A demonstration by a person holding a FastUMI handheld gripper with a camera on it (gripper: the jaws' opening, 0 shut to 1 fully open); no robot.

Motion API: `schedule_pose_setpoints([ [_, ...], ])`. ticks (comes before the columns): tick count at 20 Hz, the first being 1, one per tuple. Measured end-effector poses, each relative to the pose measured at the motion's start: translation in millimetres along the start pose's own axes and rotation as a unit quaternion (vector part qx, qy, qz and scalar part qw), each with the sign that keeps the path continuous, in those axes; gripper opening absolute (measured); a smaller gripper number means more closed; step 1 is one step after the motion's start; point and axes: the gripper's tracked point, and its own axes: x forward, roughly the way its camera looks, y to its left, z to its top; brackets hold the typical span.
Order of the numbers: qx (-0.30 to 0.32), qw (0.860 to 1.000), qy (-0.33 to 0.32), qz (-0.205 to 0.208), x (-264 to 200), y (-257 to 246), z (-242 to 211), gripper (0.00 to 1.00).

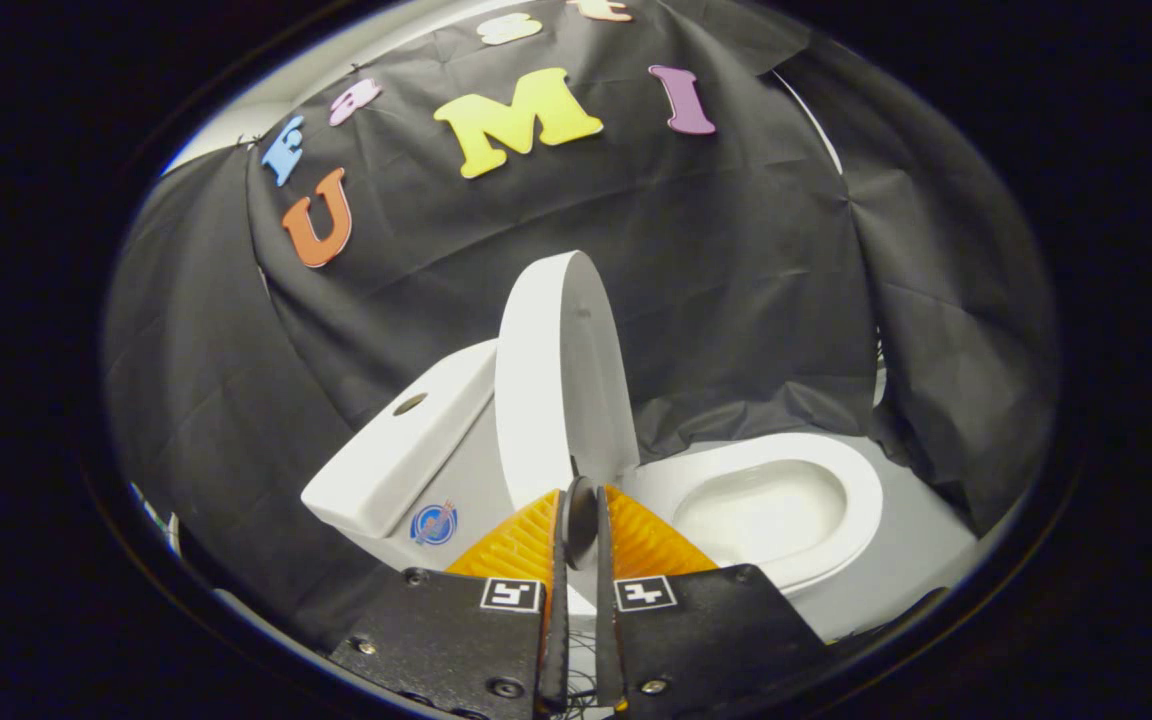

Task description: Open the toilet lid.

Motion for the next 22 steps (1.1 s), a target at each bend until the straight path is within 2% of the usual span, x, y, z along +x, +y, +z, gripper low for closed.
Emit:
schedule_pose_setpoints([
  [22,-0.066,0.997,0.026,-0.009,16.6,67.7,-19.9,0.14],
])
